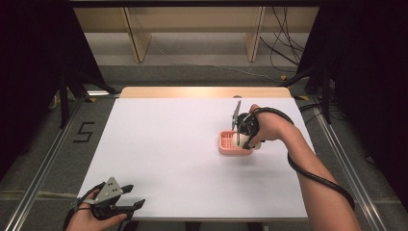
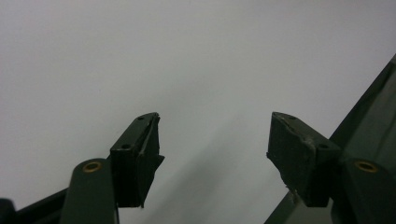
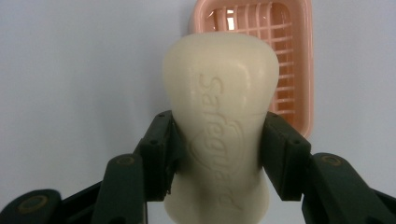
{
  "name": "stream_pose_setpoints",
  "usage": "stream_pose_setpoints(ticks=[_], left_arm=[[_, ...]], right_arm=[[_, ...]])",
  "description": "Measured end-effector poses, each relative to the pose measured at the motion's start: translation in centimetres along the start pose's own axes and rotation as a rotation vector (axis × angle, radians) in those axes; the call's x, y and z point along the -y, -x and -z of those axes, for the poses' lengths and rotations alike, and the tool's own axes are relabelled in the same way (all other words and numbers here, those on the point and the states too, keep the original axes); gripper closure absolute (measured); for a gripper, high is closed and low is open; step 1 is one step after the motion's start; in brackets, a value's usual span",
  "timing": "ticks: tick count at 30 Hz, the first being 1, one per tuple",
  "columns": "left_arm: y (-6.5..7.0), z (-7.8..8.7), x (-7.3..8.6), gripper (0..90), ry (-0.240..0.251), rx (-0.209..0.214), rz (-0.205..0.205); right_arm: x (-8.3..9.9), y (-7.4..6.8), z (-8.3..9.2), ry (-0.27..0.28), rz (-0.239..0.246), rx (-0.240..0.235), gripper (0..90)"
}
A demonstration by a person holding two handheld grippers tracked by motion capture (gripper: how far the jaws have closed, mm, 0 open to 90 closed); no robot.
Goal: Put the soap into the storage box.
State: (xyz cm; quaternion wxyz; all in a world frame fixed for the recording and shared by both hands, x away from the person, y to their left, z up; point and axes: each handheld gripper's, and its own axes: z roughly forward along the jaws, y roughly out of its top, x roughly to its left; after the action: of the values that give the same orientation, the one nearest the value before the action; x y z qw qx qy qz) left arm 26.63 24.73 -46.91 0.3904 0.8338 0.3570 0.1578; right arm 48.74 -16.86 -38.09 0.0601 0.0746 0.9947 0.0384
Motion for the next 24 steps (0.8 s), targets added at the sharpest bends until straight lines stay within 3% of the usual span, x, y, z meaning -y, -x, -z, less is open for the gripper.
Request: stream_pose_setpoints(ticks=[1,2,8,16,17,19,20,21,24], left_arm=[[0.0,0.0,0.0,33.7,0.000,0.000,0.000],[0.0,0.0,0.0,33.7,0.008,0.002,0.000],[0.0,0.0,0.0,33.7,0.001,0.000,-0.002],[-0.1,0.1,0.0,33.7,-0.006,0.000,-0.013],[-0.1,0.1,0.0,33.7,-0.004,-0.001,-0.013],[-0.1,0.1,0.0,33.7,-0.007,0.000,-0.012],[-0.1,0.1,0.0,33.7,-0.007,0.000,-0.012],[-0.1,0.1,0.0,33.7,-0.007,0.000,-0.014],[-0.1,0.1,0.0,33.7,-0.003,0.000,-0.013]], right_arm=[[-0.1,0.4,-0.2,0.014,0.043,0.007,50.6],[-0.2,0.1,0.0,-0.001,0.010,0.007,50.6],[-0.8,0.2,-0.2,0.000,0.007,0.002,50.6],[-1.6,0.3,-0.5,0.005,0.045,0.014,50.6],[-1.7,0.3,-0.5,-0.001,0.028,0.006,50.6],[-1.9,0.4,-0.4,0.008,0.038,0.008,50.6],[-1.9,-0.1,-0.3,-0.024,-0.042,-0.005,50.6],[-2.0,0.4,-0.4,0.002,0.026,0.009,50.6],[-2.2,0.5,-0.5,0.008,0.047,0.006,50.6]])
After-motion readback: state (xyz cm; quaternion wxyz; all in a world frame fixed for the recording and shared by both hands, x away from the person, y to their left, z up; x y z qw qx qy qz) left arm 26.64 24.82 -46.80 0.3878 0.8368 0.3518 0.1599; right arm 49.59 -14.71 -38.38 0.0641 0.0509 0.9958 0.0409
